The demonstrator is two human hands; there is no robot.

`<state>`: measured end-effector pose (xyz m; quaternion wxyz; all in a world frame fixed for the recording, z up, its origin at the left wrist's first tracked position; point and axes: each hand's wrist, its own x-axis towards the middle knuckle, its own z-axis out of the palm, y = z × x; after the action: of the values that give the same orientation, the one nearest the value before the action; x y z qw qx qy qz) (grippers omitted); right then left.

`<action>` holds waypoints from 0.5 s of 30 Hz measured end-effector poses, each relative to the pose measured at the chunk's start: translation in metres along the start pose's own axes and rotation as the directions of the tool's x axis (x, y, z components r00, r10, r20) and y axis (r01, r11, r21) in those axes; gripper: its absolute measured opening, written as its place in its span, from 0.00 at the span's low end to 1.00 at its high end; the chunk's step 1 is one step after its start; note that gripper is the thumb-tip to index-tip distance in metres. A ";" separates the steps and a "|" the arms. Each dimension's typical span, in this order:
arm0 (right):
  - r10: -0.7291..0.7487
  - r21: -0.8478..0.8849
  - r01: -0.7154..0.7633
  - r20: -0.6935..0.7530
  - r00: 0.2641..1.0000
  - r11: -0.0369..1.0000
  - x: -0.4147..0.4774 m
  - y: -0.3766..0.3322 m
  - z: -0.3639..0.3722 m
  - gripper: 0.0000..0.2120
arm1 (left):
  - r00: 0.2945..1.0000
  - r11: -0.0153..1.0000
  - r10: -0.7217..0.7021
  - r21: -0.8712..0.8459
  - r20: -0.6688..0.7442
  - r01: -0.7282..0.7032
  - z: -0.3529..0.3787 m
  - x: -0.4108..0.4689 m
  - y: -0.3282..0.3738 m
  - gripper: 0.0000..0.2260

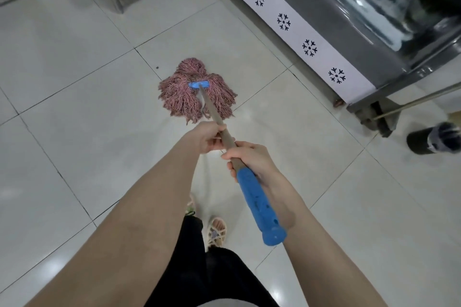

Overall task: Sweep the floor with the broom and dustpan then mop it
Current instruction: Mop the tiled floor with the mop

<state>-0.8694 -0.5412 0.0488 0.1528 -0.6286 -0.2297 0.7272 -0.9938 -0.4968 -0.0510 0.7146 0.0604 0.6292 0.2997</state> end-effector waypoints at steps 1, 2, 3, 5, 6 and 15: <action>-0.005 0.005 0.004 0.008 1.000 1.000 0.007 -0.012 0.003 0.06 | 1.000 1.000 0.001 -0.003 0.007 -0.001 -0.002 0.007 0.012 0.12; -0.009 0.003 0.009 0.010 1.000 1.000 0.016 -0.023 0.006 0.06 | 1.000 1.000 0.005 -0.005 0.008 -0.005 -0.003 0.016 0.024 0.12; -0.019 -0.006 0.019 0.015 1.000 1.000 0.024 -0.036 0.009 0.06 | 1.000 1.000 0.009 -0.008 0.011 -0.009 -0.005 0.026 0.038 0.12; -0.030 -0.016 0.030 0.015 0.999 0.999 0.041 -0.061 0.017 0.07 | 1.000 1.000 0.015 -0.018 0.011 -0.014 -0.009 0.045 0.065 0.13; -0.027 -0.017 0.027 0.016 1.000 0.999 0.055 -0.078 0.023 0.07 | 1.000 1.000 0.011 -0.020 0.014 -0.010 -0.013 0.057 0.085 0.14; 0.011 0.018 -0.010 -0.025 1.000 1.000 0.169 -0.219 0.102 0.11 | 1.000 1.000 0.010 0.002 0.010 -0.010 -0.063 0.147 0.253 0.13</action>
<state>-1.0123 -0.2840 0.0321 0.1574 -0.6373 -0.2180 0.7222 -1.1379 -0.2352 -0.0734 0.7162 0.0657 0.6256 0.3023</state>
